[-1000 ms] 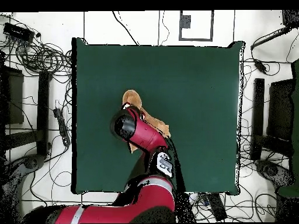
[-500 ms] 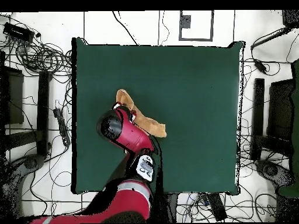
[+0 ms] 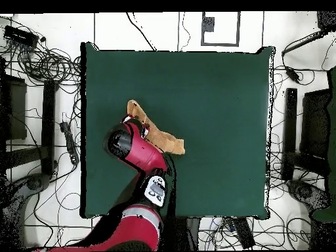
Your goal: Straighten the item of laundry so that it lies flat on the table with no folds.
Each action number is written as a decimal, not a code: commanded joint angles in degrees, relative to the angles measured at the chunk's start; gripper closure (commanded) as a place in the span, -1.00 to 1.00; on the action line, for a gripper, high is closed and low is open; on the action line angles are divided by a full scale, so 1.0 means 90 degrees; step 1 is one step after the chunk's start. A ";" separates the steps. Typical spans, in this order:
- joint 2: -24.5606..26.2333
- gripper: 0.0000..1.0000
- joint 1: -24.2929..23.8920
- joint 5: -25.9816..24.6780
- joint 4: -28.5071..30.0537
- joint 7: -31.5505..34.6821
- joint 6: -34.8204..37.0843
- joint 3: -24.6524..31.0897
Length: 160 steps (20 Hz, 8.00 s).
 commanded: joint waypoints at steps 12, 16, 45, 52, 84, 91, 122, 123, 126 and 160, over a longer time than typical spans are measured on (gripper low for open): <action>-0.0132 -1.00 0.1073 0.0979 -0.0031 0.3256 0.1920 -0.0040; -0.0082 -1.00 0.1091 0.0989 -0.0086 0.3373 0.1807 0.0063; 0.0785 -1.00 0.0954 0.1176 -0.0175 0.3288 -0.0099 0.0653; 0.0613 -1.00 0.0355 0.0946 0.0093 0.3553 -0.0456 0.1629; -0.0275 -1.00 0.1378 0.0468 -0.0211 0.5132 0.3251 -0.0518; -0.0925 -1.00 0.1497 -0.0015 -0.0056 0.5251 0.3943 -0.0903; -0.0767 -1.00 0.0239 -0.2081 -0.0400 0.3524 0.3166 -0.0403; -0.0776 -1.00 0.0199 -0.2081 -0.0359 0.3596 0.3102 -0.0319; -0.0746 -1.00 0.0131 -0.1791 -0.0039 0.4146 0.2757 0.0031; -0.1931 -1.00 -0.0096 -0.1186 0.3611 0.6197 0.0478 0.1208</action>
